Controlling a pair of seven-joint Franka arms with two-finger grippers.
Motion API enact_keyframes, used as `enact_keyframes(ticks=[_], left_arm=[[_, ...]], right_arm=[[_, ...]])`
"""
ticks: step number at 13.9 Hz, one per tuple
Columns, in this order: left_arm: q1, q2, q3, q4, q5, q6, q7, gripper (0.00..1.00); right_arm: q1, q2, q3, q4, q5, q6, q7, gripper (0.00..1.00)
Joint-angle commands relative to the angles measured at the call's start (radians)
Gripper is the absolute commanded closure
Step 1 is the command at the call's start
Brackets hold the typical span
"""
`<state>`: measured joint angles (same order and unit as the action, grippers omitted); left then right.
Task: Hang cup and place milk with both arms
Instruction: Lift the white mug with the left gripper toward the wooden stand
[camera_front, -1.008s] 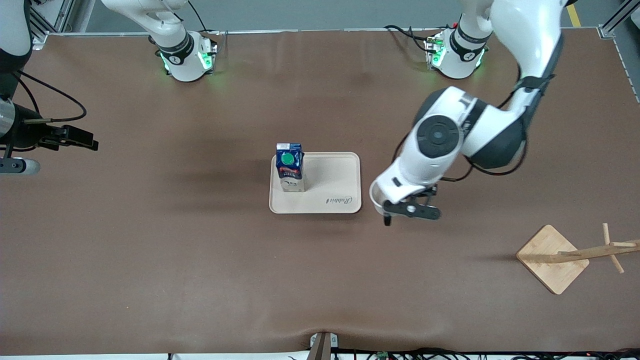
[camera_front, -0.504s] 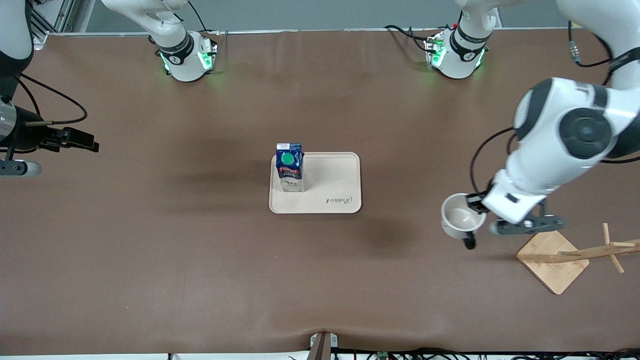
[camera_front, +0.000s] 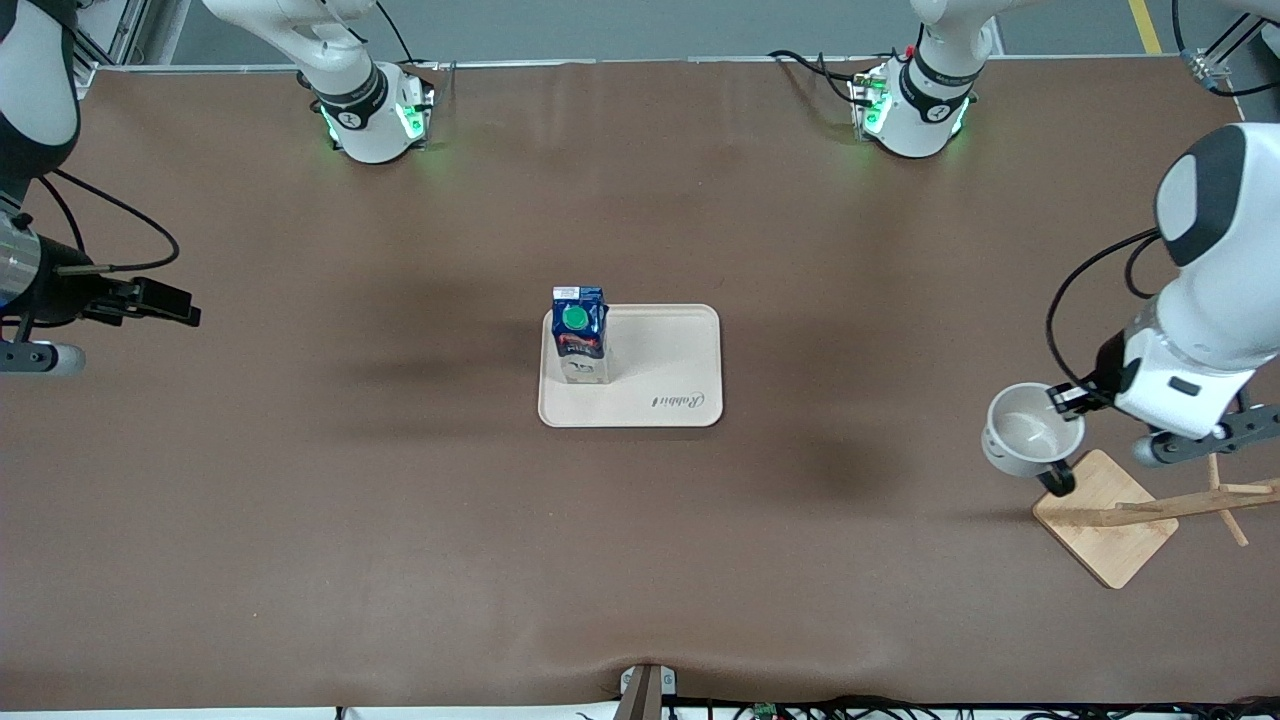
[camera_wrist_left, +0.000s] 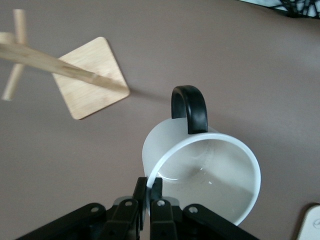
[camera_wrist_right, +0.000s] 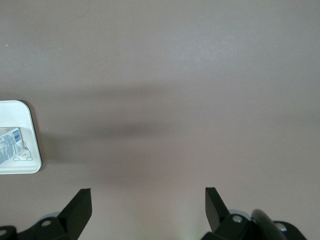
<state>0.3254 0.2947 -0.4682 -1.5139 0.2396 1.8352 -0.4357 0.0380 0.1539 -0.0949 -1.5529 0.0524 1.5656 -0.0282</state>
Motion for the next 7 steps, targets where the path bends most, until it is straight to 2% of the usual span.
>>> enact_keyframes(ticks=[1, 4, 6, 7], left_arm=[[0.064, -0.113, -0.007, -0.081, 0.0, -0.002, 0.096, 1.0], [0.139, -0.135, -0.01, -0.085, -0.006, 0.027, 0.228, 1.0], [0.165, -0.131, -0.01, -0.086, -0.014, 0.073, 0.313, 1.0], [0.187, -0.126, -0.01, -0.092, -0.014, 0.099, 0.349, 1.0]], right_arm=[[0.002, 0.032, 0.009, 0.051, 0.011, -0.007, -0.009, 0.0], [0.013, 0.036, 0.012, 0.051, 0.032, -0.01, 0.002, 0.0], [0.028, 0.036, 0.011, 0.042, 0.13, -0.054, 0.004, 0.0], [0.052, 0.036, 0.011, 0.042, 0.151, -0.055, 0.005, 0.0]])
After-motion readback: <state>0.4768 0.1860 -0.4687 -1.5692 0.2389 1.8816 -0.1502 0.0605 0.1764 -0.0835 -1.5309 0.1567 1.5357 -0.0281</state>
